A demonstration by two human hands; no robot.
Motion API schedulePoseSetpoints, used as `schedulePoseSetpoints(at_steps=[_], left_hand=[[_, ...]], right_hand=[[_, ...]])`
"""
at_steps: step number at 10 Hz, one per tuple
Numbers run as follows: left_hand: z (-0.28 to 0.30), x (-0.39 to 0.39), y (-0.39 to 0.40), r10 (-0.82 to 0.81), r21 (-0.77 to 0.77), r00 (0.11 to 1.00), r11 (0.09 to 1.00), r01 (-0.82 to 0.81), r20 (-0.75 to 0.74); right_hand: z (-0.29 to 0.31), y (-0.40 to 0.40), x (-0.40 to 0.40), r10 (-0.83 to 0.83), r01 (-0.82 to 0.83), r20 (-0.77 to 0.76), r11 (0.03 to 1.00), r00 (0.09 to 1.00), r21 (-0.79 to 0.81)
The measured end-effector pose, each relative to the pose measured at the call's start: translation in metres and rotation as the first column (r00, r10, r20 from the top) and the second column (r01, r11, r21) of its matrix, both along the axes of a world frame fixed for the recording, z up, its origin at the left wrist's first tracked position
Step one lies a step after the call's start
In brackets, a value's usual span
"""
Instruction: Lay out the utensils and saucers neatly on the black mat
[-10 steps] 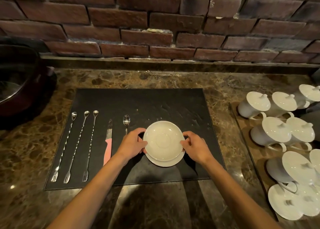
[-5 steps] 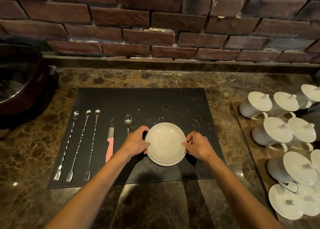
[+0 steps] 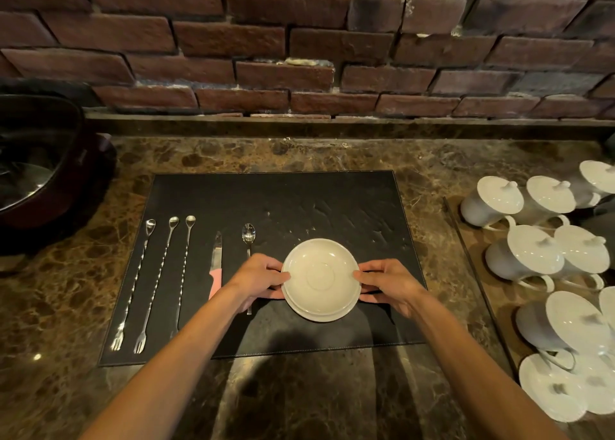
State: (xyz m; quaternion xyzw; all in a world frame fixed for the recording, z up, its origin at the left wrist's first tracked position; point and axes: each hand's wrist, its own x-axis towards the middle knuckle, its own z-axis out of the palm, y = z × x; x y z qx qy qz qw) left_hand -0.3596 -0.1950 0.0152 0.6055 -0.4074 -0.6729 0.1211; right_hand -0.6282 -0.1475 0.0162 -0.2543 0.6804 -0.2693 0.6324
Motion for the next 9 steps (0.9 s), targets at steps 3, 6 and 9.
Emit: schedulePoseSetpoints(at_steps=[3,6,9], left_hand=[[-0.002,-0.007,-0.025,-0.026,-0.059,0.998,0.998,0.029,0.058],[-0.003,-0.014,-0.038,-0.067,-0.093,0.983,0.992,0.083,0.169],[-0.001,-0.013,-0.029,-0.011,-0.223,0.965,0.972,0.072,0.261]], right_hand=[[0.004,-0.021,-0.004,-0.037,0.036,-0.021,0.997,0.999,-0.063],[-0.005,-0.031,-0.001,-0.05,0.047,-0.055,0.998,0.997,-0.044],[-0.004,-0.021,-0.001,-0.056,0.003,-0.306,0.985,0.95,-0.171]])
